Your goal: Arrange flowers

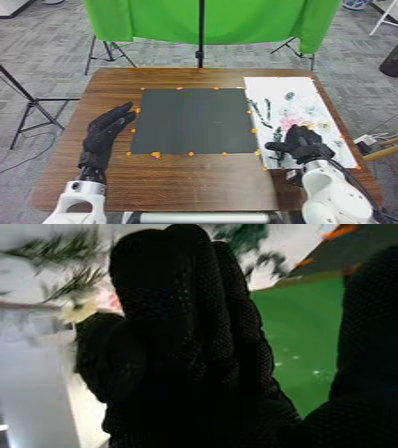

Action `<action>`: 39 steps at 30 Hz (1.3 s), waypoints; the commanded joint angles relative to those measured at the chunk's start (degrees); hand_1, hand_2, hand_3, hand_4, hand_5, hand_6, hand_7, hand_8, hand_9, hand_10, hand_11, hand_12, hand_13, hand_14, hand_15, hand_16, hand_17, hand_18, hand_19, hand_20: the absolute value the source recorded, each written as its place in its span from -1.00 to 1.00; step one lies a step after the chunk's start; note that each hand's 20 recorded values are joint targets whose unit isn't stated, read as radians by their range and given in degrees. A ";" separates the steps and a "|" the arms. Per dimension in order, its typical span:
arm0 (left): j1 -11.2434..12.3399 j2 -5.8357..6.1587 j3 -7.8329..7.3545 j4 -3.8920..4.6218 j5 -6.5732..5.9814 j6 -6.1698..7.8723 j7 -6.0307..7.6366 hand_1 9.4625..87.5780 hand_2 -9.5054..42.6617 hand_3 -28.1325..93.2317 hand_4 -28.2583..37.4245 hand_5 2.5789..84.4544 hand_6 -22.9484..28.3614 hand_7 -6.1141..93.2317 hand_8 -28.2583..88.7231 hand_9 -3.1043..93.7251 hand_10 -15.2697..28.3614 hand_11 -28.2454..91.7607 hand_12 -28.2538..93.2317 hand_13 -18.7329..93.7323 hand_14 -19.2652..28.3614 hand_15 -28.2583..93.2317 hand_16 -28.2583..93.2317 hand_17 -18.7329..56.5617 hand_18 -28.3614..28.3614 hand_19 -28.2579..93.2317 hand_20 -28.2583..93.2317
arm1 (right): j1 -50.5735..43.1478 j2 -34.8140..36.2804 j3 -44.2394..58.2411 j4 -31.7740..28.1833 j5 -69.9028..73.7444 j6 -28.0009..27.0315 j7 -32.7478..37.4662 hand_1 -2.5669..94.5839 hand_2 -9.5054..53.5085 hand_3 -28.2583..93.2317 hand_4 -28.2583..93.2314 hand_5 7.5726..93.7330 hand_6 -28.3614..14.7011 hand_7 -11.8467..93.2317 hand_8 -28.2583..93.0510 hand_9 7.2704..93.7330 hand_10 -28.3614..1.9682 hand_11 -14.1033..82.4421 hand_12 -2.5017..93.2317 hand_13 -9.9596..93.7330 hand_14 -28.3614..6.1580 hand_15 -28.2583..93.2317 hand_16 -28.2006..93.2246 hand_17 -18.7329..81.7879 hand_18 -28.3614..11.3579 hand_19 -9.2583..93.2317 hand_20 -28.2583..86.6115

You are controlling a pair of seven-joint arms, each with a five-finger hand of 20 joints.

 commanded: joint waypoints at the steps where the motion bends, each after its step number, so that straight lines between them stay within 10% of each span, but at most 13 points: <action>1: 0.15 -0.16 -0.40 0.04 0.54 -0.95 -1.35 -0.43 -0.94 0.48 -0.64 0.09 -0.01 -0.65 -0.63 0.01 0.28 -0.22 -0.31 -0.01 0.41 -0.35 -0.44 -0.34 0.43 -0.46 -0.18 | 0.81 0.90 -3.81 3.30 -3.11 -4.15 1.59 -0.19 -1.00 0.22 -0.84 0.58 -0.03 -0.47 -0.61 0.80 -0.25 -0.26 -0.50 0.96 0.36 0.21 -0.05 0.73 0.19 0.91 0.05; 9: 0.66 0.03 -0.69 -0.25 0.38 -0.88 -1.47 -0.43 -0.94 0.48 -0.64 0.09 -0.01 -0.65 -0.62 0.01 0.28 -0.22 -0.31 -0.01 0.41 -0.35 -0.44 -0.34 0.44 -0.45 -0.19 | -0.50 -0.69 -7.51 6.95 -5.39 0.53 1.44 0.10 -1.00 0.36 -0.73 0.56 -0.02 -0.42 -0.37 0.77 -0.16 -0.16 -0.38 0.97 0.44 0.23 -0.02 0.76 0.27 0.87 0.11; 10: 0.58 -0.01 -0.73 -0.19 0.31 -1.01 -1.42 -0.43 -0.94 0.48 -0.64 0.09 -0.01 -0.65 -0.62 0.01 0.28 -0.22 -0.31 -0.01 0.41 -0.35 -0.44 -0.34 0.43 -0.45 -0.19 | -0.83 -0.88 -7.78 7.64 -6.14 2.32 1.11 0.60 -1.00 -0.53 -0.16 0.56 0.00 -0.42 -0.19 0.81 -0.05 -0.23 -0.19 0.98 0.47 0.24 -0.03 0.78 0.28 0.83 0.22; 13: 0.52 -0.01 -0.77 -0.20 0.25 -0.85 -1.50 -0.43 -0.94 0.48 -0.64 0.09 0.00 -0.65 -0.62 0.01 0.28 -0.22 -0.31 -0.01 0.41 -0.35 -0.44 -0.34 0.44 -0.45 -0.19 | -1.47 -1.16 -8.03 8.99 -6.49 5.65 0.21 0.93 -1.00 -0.99 0.24 0.58 0.08 -0.34 -0.06 0.87 0.12 -0.30 0.08 0.99 0.53 0.29 0.00 0.80 0.30 0.84 0.26; 31: 0.09 0.98 -1.09 0.08 -0.39 -1.29 -2.24 -0.43 -0.94 0.48 -0.64 0.09 0.01 -0.66 -0.62 0.00 0.28 -0.23 -0.31 -0.02 0.41 -0.36 -0.44 -0.35 0.43 -0.46 -0.20 | 2.96 1.41 -2.40 -0.21 1.26 20.58 -2.55 0.93 -1.00 -1.00 0.57 0.57 0.15 -0.14 -0.08 0.88 0.12 -0.09 0.09 1.00 0.62 0.44 -0.05 0.87 0.30 0.93 0.28; 35: -0.28 2.87 -1.46 1.74 -2.40 -0.27 -1.85 -0.44 -0.91 0.47 -0.65 0.09 0.01 -0.67 -0.62 0.00 0.28 -0.23 -0.31 -0.03 0.42 -0.36 -0.44 -0.35 0.43 -0.46 -0.20 | 7.02 0.02 -5.48 -1.43 6.08 19.65 -2.67 0.93 -1.00 -1.00 0.57 0.57 0.15 -0.13 -0.09 0.88 0.11 -0.08 0.08 1.00 0.63 0.44 -0.05 0.87 0.31 0.93 0.28; 39: -1.06 4.87 -1.26 4.74 -5.90 4.17 -0.03 -0.51 -0.82 0.48 -0.71 0.08 0.01 -0.70 -0.63 0.01 0.29 -0.26 -0.33 -0.03 0.42 -0.37 -0.45 -0.33 0.42 -0.49 -0.21 | 14.24 -3.03 -10.37 0.68 15.24 18.06 -2.04 0.93 -1.00 -1.00 0.57 0.57 0.15 -0.12 -0.09 0.87 0.11 -0.07 0.07 1.00 0.63 0.44 -0.05 0.87 0.31 0.93 0.28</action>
